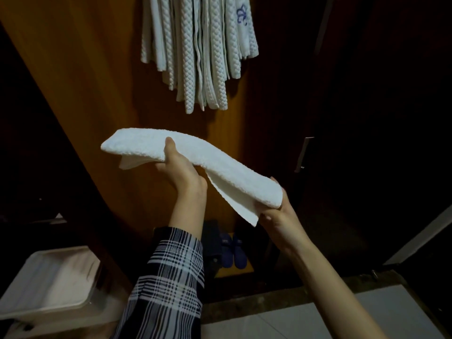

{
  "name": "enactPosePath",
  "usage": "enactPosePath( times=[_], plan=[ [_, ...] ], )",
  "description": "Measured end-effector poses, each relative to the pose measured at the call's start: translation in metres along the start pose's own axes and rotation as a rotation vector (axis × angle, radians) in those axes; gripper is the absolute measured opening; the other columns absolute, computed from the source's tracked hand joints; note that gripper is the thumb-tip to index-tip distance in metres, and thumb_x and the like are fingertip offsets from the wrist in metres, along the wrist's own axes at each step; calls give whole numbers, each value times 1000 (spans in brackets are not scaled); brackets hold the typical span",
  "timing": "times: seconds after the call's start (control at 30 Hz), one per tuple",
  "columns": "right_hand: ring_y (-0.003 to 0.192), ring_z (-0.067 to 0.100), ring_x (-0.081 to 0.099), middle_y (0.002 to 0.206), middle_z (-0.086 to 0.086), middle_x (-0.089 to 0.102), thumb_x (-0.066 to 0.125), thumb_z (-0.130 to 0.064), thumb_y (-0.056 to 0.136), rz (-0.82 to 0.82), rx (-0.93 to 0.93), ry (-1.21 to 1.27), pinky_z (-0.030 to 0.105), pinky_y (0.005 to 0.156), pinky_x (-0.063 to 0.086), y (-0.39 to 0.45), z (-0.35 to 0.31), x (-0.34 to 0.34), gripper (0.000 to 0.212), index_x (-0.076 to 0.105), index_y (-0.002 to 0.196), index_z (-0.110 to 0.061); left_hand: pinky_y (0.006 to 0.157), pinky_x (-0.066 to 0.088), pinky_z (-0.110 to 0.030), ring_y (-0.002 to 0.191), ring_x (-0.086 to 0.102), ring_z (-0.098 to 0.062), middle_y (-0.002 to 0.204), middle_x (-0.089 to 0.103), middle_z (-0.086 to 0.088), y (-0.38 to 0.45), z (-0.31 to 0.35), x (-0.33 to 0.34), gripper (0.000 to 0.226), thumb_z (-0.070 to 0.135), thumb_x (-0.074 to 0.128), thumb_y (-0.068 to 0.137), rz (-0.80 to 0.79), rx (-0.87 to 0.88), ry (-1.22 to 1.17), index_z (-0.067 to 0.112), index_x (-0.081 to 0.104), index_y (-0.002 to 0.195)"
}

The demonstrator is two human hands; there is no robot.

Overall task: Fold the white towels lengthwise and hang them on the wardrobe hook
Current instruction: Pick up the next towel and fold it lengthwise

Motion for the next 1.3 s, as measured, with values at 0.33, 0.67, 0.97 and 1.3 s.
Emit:
enactPosePath(
  times=[0.33,0.67,0.97,1.3],
  plan=[
    [99,0,56,108,-13,60,53,-9,93,205,-576,-432,10,75,47,-9,-34,0,24,57,110,-25,78,53,-36,88,58,-15,102,54,4,3,8,-7,53,19,59,90,13,3,95,20,31,135],
    [68,-7,59,80,-11,57,54,-27,95,409,-562,-312,8,55,45,-10,-45,-5,9,48,94,-34,77,54,-32,102,60,-21,102,58,4,0,6,-12,54,10,68,82,-53,-23,196,15,43,130],
    [102,25,67,113,9,69,41,-56,89,-143,446,275,38,73,57,-5,4,18,50,54,122,-20,58,56,-29,86,66,-22,113,63,-9,-10,6,6,53,25,65,86,-67,-144,33,14,40,132],
    [36,4,51,56,-1,62,47,-6,94,37,97,304,14,30,35,9,-24,5,19,58,109,-4,47,50,-22,76,61,-12,92,58,4,0,23,5,45,18,69,83,-35,-57,70,20,41,117]
  ],
)
Point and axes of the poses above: each hand's wrist, its own y-axis towards the middle knuckle, its own x-axis out of the palm, z = x × y, the point moved 3 cm from there along y, towards the middle knuckle
